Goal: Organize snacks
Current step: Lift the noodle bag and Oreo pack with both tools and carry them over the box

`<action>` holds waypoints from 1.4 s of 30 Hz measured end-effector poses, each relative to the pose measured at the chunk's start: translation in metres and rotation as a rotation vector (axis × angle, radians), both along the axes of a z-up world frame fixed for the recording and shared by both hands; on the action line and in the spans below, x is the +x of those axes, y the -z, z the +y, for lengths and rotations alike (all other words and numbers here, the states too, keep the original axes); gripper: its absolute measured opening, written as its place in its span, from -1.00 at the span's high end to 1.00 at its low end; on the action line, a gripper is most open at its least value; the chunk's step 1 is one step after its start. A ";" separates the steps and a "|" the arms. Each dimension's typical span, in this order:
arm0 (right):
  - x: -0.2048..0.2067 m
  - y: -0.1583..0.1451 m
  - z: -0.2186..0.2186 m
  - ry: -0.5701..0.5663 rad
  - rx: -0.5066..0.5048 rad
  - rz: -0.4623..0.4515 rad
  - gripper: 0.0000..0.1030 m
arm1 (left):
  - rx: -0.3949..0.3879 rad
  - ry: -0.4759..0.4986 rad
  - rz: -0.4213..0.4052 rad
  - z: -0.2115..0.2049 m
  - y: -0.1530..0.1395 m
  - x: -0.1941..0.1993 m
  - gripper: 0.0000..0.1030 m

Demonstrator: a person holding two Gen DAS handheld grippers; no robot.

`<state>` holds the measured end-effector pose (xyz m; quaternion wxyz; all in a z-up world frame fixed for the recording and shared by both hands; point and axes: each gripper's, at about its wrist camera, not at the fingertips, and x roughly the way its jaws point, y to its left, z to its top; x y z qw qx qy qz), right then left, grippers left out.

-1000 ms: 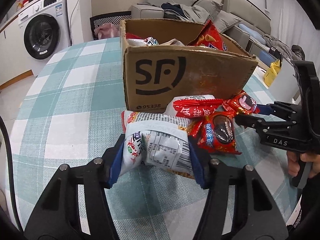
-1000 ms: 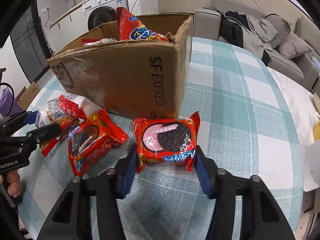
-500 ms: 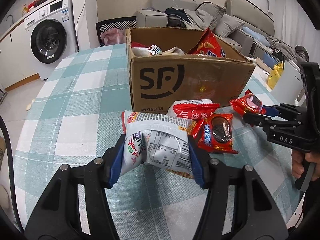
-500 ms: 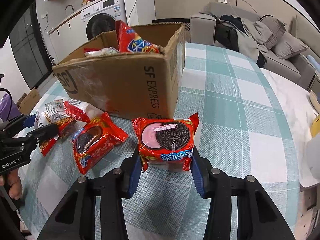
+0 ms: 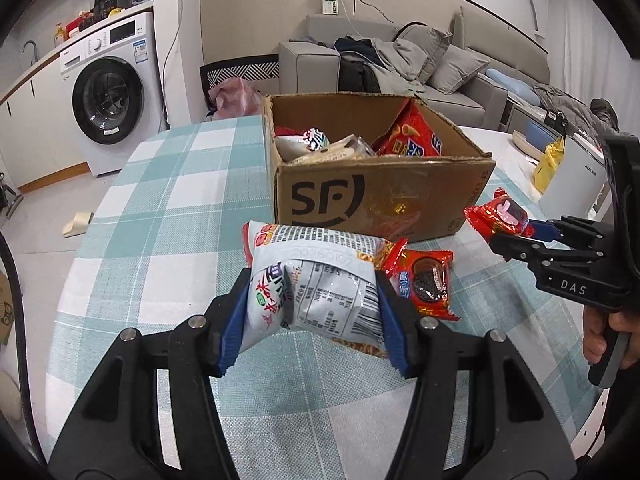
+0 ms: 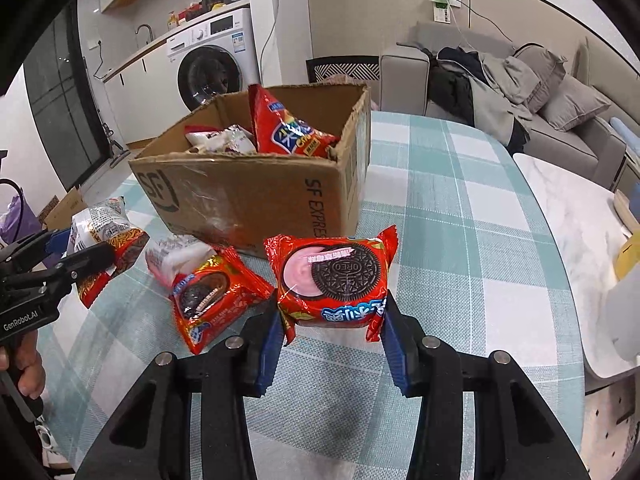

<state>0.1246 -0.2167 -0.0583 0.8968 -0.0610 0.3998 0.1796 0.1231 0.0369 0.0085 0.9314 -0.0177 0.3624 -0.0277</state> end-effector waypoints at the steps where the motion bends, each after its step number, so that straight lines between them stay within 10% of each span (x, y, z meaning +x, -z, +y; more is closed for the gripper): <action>1: -0.001 -0.002 0.000 0.001 0.002 -0.005 0.12 | 0.002 -0.001 -0.006 0.000 -0.002 -0.001 -0.07; 42: -0.008 -0.085 0.022 -0.015 0.026 -0.156 0.13 | 0.015 0.013 -0.169 -0.010 -0.088 0.017 -0.07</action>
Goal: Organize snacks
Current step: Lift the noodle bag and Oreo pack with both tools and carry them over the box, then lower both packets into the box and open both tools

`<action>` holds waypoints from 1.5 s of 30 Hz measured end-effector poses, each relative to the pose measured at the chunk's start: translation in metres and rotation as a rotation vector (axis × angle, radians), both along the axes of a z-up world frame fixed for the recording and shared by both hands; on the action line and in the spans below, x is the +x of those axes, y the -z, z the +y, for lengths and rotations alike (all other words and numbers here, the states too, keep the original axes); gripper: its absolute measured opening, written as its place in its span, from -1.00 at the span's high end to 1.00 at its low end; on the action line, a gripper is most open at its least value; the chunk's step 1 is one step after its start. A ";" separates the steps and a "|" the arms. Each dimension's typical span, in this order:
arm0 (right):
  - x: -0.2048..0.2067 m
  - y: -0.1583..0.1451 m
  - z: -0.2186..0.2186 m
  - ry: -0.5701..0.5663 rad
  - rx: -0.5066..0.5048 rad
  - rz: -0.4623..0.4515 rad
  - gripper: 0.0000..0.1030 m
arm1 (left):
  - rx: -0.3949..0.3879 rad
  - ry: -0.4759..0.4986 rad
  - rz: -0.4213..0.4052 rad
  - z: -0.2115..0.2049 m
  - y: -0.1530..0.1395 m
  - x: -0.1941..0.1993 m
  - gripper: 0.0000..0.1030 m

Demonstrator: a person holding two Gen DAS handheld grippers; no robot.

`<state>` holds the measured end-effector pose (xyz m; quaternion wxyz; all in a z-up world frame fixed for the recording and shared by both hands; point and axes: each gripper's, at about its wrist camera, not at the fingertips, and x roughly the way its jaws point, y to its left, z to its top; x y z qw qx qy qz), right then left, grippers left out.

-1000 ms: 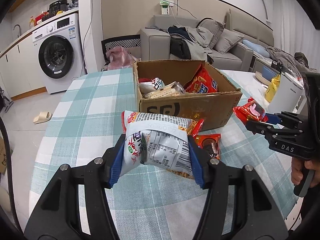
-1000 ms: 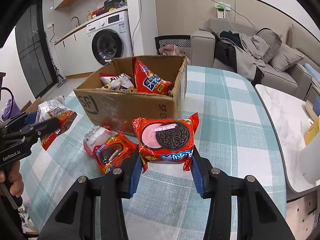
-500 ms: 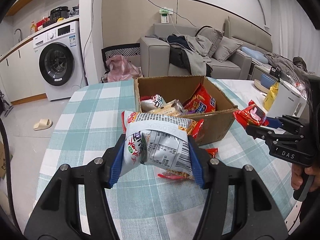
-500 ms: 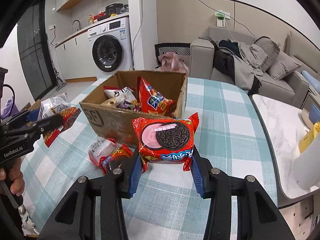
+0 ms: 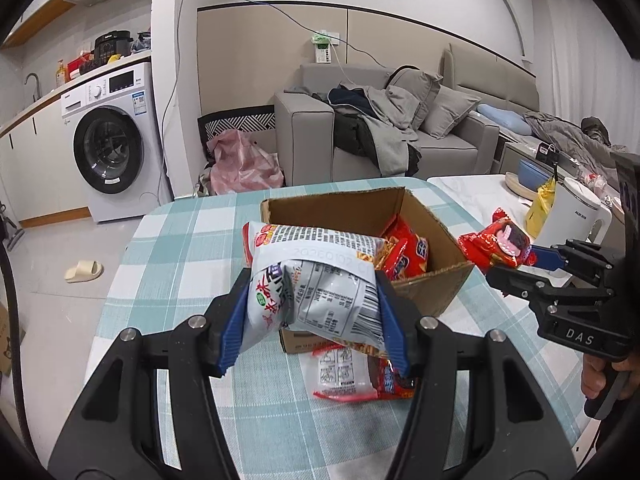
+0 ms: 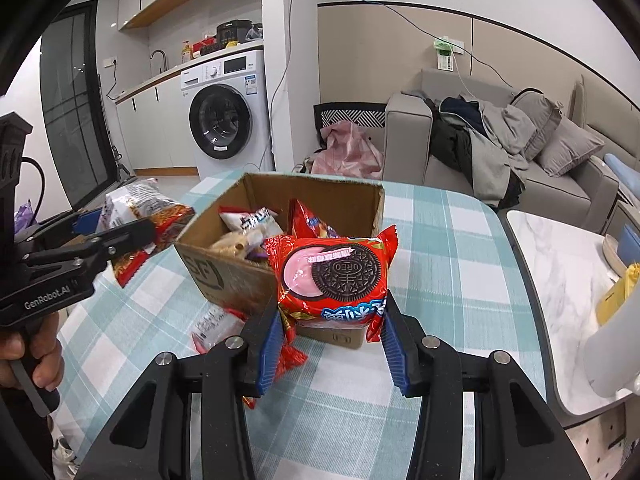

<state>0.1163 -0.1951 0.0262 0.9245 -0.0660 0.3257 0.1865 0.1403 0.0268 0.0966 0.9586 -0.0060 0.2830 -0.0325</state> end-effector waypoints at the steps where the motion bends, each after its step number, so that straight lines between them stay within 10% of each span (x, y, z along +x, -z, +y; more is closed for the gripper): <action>1: 0.001 -0.002 0.001 -0.001 0.001 -0.005 0.13 | 0.002 0.001 -0.003 -0.001 -0.001 0.002 -0.07; 45: 0.114 0.020 0.040 0.061 0.163 0.055 0.12 | 0.028 -0.025 0.068 -0.004 0.059 0.158 -0.08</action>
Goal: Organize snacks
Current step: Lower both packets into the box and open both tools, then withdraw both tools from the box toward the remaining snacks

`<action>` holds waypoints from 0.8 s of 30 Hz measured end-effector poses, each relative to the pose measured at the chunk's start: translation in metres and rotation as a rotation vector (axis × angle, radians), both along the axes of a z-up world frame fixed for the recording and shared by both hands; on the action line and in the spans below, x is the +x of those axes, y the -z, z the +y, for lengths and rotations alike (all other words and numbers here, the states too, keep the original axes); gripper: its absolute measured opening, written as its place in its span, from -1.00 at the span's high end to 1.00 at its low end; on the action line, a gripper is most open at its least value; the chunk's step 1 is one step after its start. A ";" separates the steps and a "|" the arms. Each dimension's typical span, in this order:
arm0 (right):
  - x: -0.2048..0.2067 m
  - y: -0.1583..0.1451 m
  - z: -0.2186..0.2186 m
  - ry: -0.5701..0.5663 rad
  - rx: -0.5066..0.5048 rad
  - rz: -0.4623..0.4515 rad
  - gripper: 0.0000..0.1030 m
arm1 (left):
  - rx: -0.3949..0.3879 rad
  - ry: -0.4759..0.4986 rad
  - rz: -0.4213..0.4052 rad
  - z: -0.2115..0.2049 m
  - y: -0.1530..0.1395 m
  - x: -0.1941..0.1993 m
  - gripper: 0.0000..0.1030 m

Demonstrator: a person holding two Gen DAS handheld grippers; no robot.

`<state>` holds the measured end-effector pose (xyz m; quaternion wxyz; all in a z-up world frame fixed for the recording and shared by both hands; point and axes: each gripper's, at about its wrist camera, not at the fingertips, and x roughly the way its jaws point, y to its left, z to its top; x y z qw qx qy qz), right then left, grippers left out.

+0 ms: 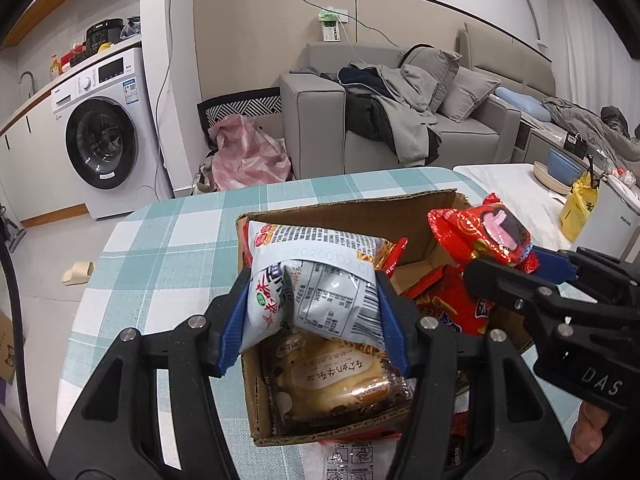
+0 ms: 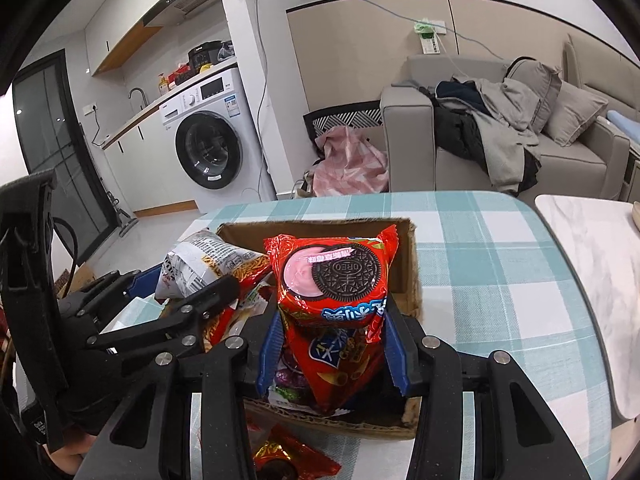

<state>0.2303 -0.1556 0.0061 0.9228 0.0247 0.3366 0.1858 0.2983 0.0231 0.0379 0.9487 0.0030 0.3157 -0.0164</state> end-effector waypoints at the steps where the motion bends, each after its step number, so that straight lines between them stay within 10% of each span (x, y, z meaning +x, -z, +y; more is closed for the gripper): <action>1: 0.000 0.002 0.003 -0.007 -0.008 0.003 0.12 | -0.001 0.000 0.000 0.000 0.000 0.000 -0.08; 11: -0.014 -0.009 0.010 -0.051 -0.063 -0.054 -0.32 | -0.029 0.017 0.019 0.007 -0.005 -0.006 -0.15; 18: -0.034 -0.018 -0.010 -0.015 -0.078 -0.088 -0.97 | -0.046 0.031 -0.005 0.012 -0.021 -0.036 -0.68; 24: -0.056 -0.020 -0.027 0.008 -0.066 -0.076 -1.00 | -0.047 0.029 -0.011 0.016 -0.029 -0.074 -0.99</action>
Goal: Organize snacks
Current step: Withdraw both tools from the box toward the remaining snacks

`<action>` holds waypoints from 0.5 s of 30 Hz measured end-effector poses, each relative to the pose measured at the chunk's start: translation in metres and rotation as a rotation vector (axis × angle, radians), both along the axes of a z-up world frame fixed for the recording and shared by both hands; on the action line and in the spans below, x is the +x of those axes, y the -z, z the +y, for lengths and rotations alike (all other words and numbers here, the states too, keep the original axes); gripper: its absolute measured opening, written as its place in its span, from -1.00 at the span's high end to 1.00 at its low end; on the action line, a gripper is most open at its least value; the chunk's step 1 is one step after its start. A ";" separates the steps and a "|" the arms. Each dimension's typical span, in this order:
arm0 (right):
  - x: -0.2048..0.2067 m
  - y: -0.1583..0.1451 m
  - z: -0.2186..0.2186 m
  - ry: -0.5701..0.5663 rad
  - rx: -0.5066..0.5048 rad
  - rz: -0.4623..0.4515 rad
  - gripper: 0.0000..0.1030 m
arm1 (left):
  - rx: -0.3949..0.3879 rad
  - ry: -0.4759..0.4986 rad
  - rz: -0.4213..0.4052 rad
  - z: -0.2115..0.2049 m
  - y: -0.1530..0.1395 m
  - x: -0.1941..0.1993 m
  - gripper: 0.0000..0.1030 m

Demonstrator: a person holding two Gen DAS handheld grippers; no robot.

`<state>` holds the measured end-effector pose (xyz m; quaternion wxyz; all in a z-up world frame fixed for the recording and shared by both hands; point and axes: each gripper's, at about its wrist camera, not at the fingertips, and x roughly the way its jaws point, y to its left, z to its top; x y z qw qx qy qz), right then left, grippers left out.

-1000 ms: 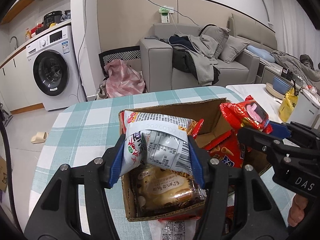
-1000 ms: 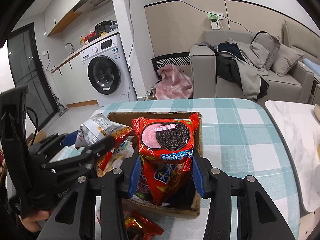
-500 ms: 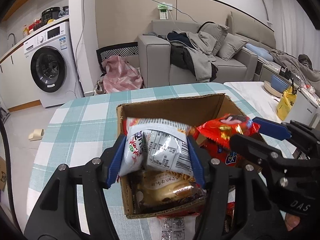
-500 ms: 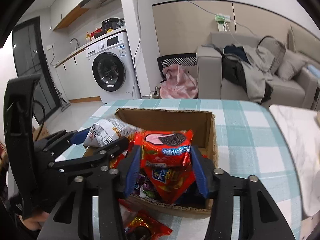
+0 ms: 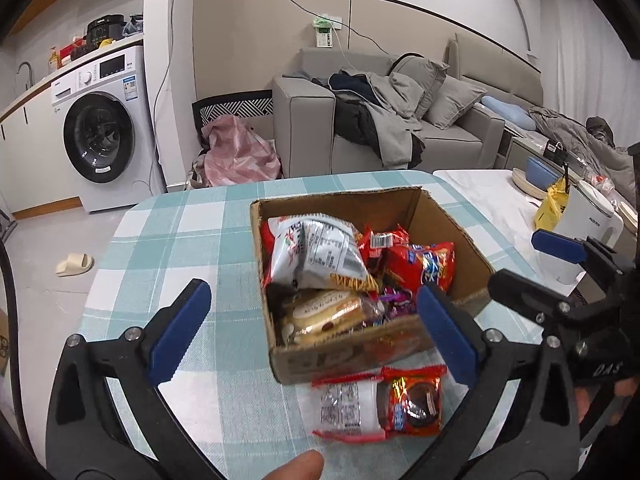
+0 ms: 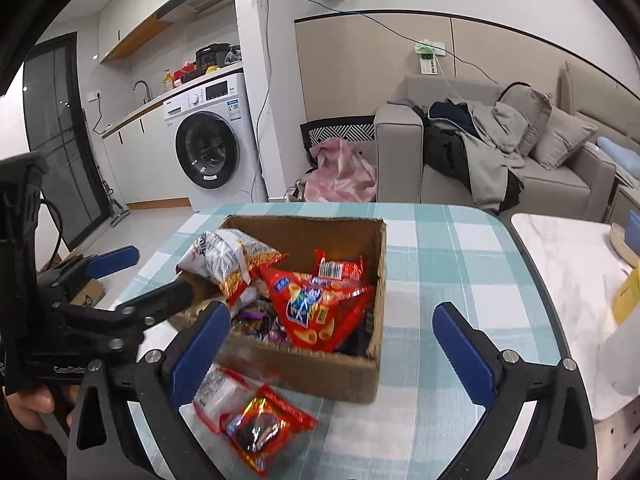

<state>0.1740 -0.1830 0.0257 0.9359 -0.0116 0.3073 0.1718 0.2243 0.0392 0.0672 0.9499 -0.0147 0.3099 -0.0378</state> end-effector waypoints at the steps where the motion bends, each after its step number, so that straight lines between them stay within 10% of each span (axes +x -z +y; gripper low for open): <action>1: -0.004 0.000 -0.002 0.001 0.003 0.002 -1.00 | 0.005 -0.002 0.001 0.000 0.000 -0.005 -0.99; 15: -0.035 0.026 -0.014 -0.011 0.009 0.084 -1.00 | 0.029 -0.045 0.047 0.012 0.016 -0.070 -0.99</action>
